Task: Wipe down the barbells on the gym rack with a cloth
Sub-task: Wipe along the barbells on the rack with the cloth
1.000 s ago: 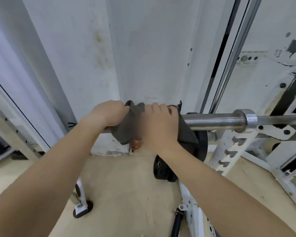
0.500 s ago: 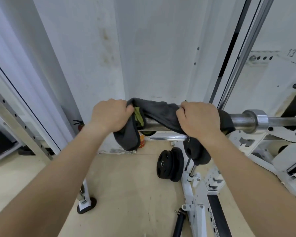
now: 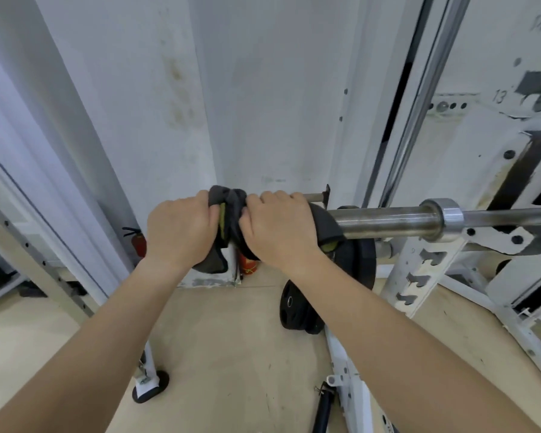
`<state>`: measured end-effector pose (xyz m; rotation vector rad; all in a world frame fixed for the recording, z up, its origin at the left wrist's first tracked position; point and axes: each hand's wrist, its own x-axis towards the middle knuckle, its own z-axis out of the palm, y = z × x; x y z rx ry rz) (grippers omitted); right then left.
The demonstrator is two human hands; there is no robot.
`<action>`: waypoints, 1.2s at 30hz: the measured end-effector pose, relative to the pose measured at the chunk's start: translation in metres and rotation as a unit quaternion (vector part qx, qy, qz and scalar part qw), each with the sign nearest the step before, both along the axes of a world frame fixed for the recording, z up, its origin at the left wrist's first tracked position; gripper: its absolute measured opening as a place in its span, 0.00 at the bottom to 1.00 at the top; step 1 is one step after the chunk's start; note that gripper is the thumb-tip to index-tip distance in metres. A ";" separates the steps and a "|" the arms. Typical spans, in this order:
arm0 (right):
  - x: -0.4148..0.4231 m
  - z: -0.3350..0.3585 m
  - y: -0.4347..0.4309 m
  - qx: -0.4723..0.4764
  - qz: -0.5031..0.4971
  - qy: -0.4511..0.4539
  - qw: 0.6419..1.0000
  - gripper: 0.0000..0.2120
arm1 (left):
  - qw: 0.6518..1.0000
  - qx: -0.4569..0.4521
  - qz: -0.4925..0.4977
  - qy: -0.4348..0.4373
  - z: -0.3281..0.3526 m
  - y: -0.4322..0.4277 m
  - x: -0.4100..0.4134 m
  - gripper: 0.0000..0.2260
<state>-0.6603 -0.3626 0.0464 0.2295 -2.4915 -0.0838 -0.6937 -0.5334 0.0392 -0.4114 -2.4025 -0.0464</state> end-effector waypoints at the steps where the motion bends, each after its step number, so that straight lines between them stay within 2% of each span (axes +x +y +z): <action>1: 0.004 -0.001 0.012 0.007 0.005 0.004 1.000 0.17 | 1.000 0.007 0.006 0.001 0.001 0.005 0.001 0.17; 4: 0.012 0.003 0.064 0.014 -0.018 -0.020 1.000 0.21 | 1.000 0.005 0.009 -0.015 0.003 0.039 0.002 0.17; 7: 0.021 0.007 0.138 0.018 -0.073 -0.036 0.997 0.20 | 0.999 -0.029 -0.034 -0.010 0.013 0.096 0.016 0.12; 9: 0.027 0.010 0.178 0.025 -0.111 -0.041 0.993 0.20 | 0.998 -0.034 -0.053 0.007 0.015 0.135 0.022 0.13; 12: 0.024 0.007 0.186 0.036 -0.138 -0.041 0.989 0.19 | 0.997 -0.013 -0.073 -0.016 0.013 0.179 0.024 0.11; 14: 0.021 0.002 0.173 0.011 -0.168 -0.024 0.985 0.18 | 0.995 -0.024 -0.085 -0.042 0.011 0.189 0.022 0.10; 19: 0.030 -0.009 0.139 -0.051 -0.191 0.033 0.980 0.17 | 0.994 -0.056 -0.086 -0.043 0.017 0.137 0.021 0.14; 22: 0.023 -0.008 0.085 -0.048 -0.141 0.025 0.989 0.18 | 0.996 -0.061 -0.031 -0.064 0.020 0.080 0.015 0.15; 28: 0.006 -0.006 -0.032 -0.063 -0.032 0.016 0.997 0.16 | 0.993 -0.011 0.063 -0.097 0.017 -0.029 0.004 0.22; 30: 0.004 -0.007 -0.035 -0.058 -0.008 0.026 0.998 0.16 | 0.991 -0.006 0.079 -0.107 0.017 -0.033 0.005 0.20; 33: 0.007 -0.006 -0.009 -0.025 0.024 0.018 0.999 0.18 | 0.991 -0.052 0.076 -0.096 0.017 -0.012 0.008 0.14; 36: 0.015 -0.001 0.048 -0.003 -0.020 0.001 1.000 0.20 | 0.992 -0.026 0.042 -0.120 0.020 0.034 0.012 0.16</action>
